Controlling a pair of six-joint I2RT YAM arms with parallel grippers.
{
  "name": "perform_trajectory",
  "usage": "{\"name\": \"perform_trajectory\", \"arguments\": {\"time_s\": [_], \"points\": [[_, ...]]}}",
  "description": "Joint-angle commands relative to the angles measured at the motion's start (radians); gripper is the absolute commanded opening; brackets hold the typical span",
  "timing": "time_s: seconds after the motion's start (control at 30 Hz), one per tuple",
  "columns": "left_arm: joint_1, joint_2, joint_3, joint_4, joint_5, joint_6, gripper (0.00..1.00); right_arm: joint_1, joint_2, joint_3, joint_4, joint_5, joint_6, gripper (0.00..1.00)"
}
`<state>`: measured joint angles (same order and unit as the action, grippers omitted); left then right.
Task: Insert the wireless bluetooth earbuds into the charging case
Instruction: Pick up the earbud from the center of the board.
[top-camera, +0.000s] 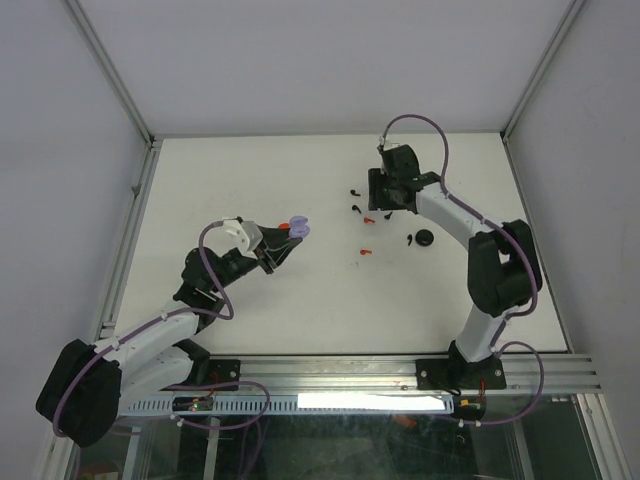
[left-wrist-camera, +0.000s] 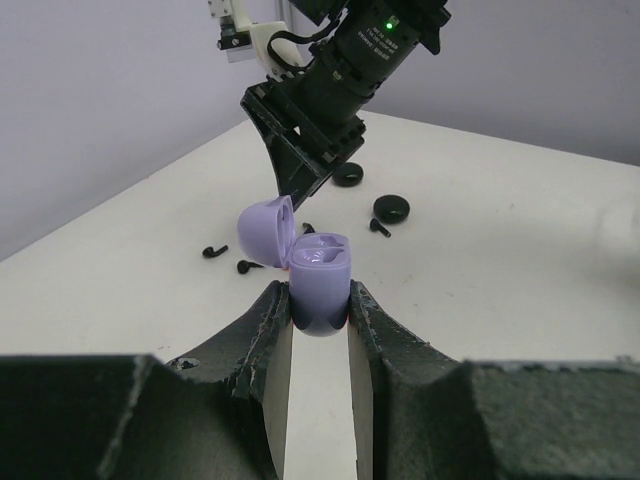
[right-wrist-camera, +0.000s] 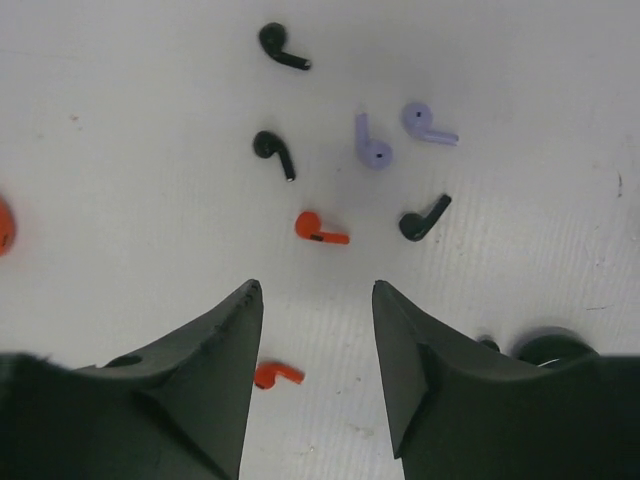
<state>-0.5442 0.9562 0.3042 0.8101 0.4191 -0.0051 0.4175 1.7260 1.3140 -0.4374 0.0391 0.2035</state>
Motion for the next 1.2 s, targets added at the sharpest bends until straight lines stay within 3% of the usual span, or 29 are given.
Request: {"name": "perform_trajectory", "arguments": {"time_s": [0.0,0.47,1.17], "points": [[0.029,0.012,0.042,0.007,0.050,0.055,0.00,-0.046,0.062,0.078,0.073,0.119,0.060,0.49],[0.039,-0.004,0.076,-0.118,0.114,0.125,0.00,-0.074,0.333,0.310,0.035,0.137,0.041,0.36],[0.039,-0.012,0.088,-0.152,0.137,0.149,0.00,-0.080,0.454,0.372,-0.034,0.162,0.043,0.35]]}}
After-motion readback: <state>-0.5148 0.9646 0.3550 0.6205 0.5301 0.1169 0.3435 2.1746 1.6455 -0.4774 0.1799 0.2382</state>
